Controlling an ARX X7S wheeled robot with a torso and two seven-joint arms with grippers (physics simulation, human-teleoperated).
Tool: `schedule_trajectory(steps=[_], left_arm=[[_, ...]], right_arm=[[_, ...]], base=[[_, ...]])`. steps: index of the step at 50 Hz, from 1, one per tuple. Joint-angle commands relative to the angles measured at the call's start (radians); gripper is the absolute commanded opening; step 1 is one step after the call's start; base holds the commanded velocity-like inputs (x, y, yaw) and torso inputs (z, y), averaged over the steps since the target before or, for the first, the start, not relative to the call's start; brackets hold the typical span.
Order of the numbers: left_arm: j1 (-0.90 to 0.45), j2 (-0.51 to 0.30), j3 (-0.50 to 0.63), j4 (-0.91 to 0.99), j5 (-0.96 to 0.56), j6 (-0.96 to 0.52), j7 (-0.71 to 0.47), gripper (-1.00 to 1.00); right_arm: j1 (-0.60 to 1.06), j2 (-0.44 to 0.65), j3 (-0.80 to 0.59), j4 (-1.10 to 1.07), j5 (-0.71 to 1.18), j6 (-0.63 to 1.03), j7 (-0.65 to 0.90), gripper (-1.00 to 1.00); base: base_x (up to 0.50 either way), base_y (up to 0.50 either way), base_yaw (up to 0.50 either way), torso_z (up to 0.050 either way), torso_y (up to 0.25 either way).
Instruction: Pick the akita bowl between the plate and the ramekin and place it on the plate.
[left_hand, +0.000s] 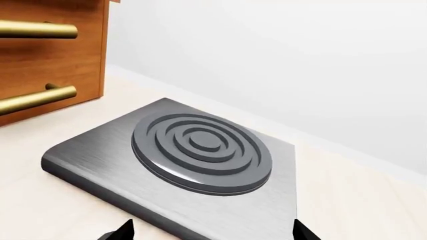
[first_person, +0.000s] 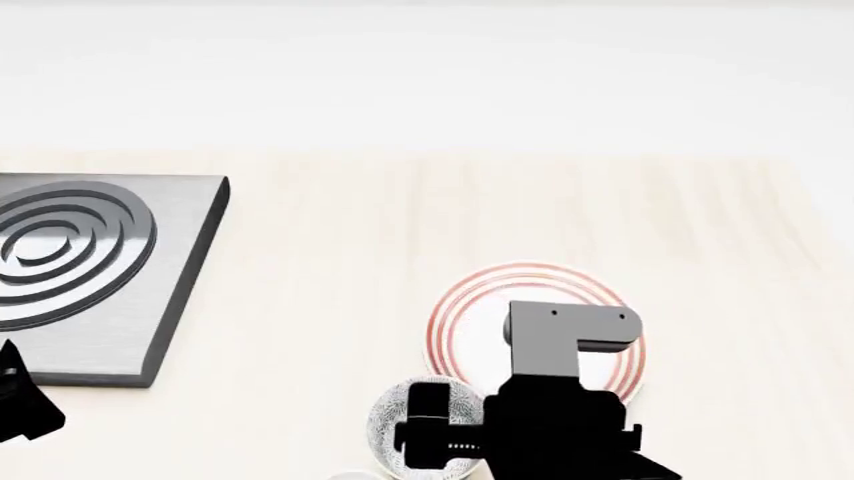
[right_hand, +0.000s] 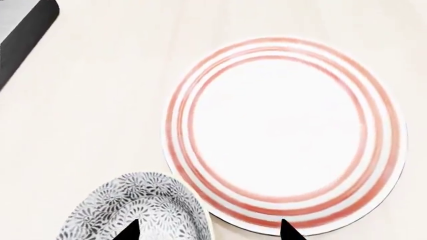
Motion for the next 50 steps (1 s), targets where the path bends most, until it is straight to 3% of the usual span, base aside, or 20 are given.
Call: schedule_trajectory(steps=[1,50], left_arm=[[0.002,-0.002,0.003,0.003,-0.003,0.0,-0.004,1.0],[0.003,-0.012,0.012,0.007,-0.018,0.004,-0.016,1.0]], right_arm=[[0.032,-0.004,0.003,0.09,0.012,-0.038,0.007,1.0],[0.057,0.02,-0.056,0.242,0.089,-0.069,-0.023,1.0]], base=[[0.0,0.0,0.0,0.0,0.0],[0.0,0.0,0.0,0.0,0.0]])
